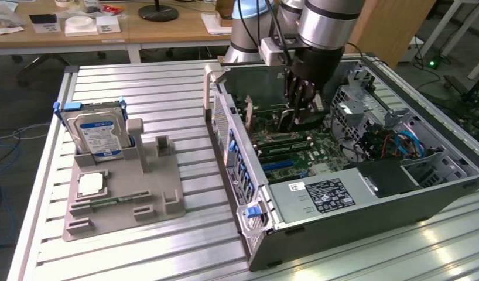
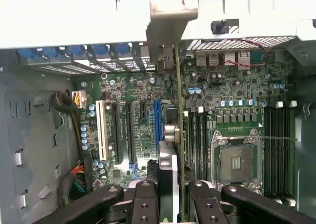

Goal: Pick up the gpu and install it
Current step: 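Insert the gpu into the slot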

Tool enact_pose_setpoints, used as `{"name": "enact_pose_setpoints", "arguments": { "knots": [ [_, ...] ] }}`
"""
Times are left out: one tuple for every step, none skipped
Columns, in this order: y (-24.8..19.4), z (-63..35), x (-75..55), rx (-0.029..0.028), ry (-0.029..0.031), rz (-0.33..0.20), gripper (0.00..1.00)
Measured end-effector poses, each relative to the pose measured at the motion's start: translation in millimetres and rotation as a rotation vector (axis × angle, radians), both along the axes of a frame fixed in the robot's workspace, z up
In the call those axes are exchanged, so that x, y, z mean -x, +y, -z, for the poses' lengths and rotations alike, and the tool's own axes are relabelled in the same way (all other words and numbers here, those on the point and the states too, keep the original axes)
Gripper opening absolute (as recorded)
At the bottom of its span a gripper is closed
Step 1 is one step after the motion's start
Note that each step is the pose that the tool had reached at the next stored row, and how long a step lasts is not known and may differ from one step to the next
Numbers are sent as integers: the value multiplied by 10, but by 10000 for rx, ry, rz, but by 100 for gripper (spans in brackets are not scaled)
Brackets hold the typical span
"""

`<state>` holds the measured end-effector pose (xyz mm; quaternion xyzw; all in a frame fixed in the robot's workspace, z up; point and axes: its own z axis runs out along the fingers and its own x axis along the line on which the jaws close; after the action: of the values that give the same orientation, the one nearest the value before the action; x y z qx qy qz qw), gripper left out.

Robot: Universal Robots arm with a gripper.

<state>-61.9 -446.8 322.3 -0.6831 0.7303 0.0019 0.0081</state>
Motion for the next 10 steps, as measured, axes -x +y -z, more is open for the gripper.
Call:
{"name": "enact_pose_setpoints", "arguments": {
  "knots": [
    [0,21,-45,-7,4,4,28],
    [0,40,-90,-8,-1,4,28],
    [0,57,-135,-5,-2,5,28],
    [0,74,-180,-4,-1,4,28],
    [0,90,-213,-3,0,3,28],
    [0,92,-214,-3,0,3,28],
    [0,92,-214,-3,-1,3,28],
    [0,92,-214,-2,-1,4,28],
    [0,92,-215,-2,-1,3,28],
    [0,92,-214,-3,-1,4,28]
  ]
}}
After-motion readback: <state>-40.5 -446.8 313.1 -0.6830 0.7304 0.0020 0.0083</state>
